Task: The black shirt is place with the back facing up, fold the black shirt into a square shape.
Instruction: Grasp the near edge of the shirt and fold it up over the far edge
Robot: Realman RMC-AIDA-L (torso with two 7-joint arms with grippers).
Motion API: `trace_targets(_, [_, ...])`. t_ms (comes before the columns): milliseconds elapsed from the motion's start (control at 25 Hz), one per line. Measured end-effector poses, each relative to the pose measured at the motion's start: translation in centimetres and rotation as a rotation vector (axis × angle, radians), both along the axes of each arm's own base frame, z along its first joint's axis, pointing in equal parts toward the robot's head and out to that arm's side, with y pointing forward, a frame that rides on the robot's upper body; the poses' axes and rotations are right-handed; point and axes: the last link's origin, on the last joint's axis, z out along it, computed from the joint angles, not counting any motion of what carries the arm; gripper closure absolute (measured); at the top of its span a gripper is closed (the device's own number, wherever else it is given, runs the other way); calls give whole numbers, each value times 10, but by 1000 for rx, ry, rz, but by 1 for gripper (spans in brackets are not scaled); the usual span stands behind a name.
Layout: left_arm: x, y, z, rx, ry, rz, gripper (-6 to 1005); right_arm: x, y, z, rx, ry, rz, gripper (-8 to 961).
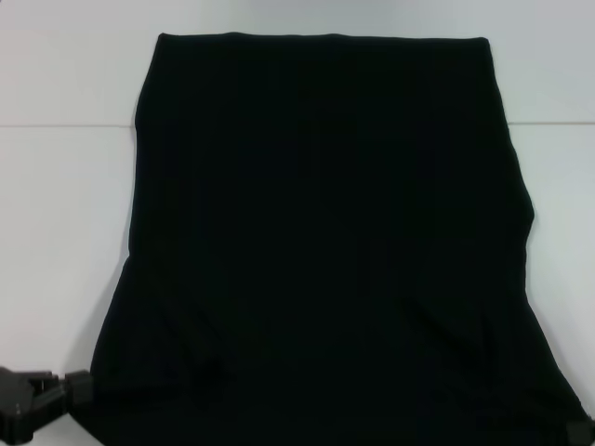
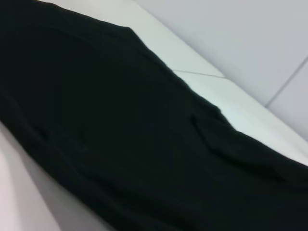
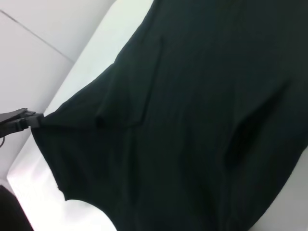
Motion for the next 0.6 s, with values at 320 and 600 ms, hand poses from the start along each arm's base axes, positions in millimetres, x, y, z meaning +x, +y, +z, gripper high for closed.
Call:
trace_targets(320, [1, -11, -4, -19, -40, 5, 943, 0, -11, 6, -24, 25, 26, 888])
trace_targets(600, [22, 39, 1, 6, -78, -30, 944, -29, 33, 15, 12, 45, 79, 889])
